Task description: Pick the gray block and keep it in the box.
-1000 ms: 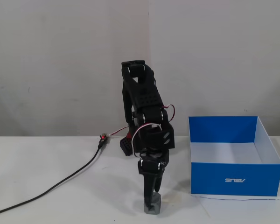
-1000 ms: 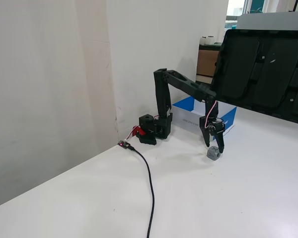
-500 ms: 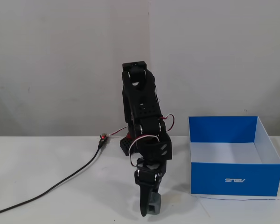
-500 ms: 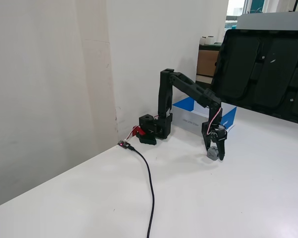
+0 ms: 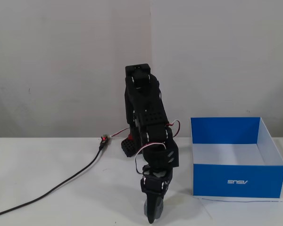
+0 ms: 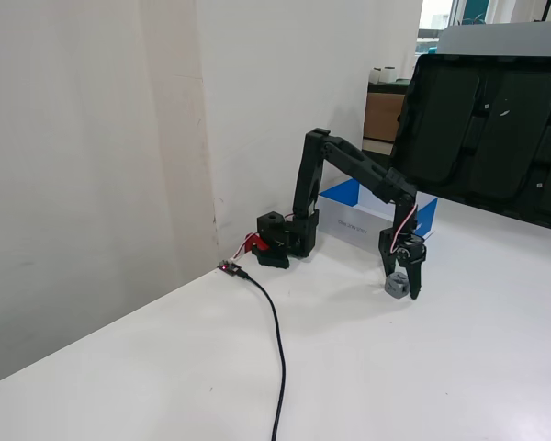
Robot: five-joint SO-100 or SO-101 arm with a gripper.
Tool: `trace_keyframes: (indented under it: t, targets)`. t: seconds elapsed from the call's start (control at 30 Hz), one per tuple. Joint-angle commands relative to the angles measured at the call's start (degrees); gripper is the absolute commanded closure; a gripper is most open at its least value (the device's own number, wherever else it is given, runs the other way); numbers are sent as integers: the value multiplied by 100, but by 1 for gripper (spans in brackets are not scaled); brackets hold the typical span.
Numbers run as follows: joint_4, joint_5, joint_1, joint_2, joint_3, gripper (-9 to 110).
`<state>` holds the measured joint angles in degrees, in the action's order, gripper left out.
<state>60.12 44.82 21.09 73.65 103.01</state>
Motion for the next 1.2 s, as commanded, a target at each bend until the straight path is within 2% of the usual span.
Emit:
trace_keyframes:
  t: [0.0, 0.07, 0.13, 0.4, 0.7, 0.97, 1.17]
  targets:
    - [-62, 35, 62, 35, -396, 84]
    - [-62, 35, 44, -9, -396, 92]
    - [-62, 44, 18, -26, -396, 95]
    - [519, -26, -53, 308, -932, 95]
    - [1731, -642, 563, 1644, -1793, 95]
    - [2646, -1248, 1696, 2531, -2602, 96]
    - [2979, -1336, 3199, 3287, -2619, 96]
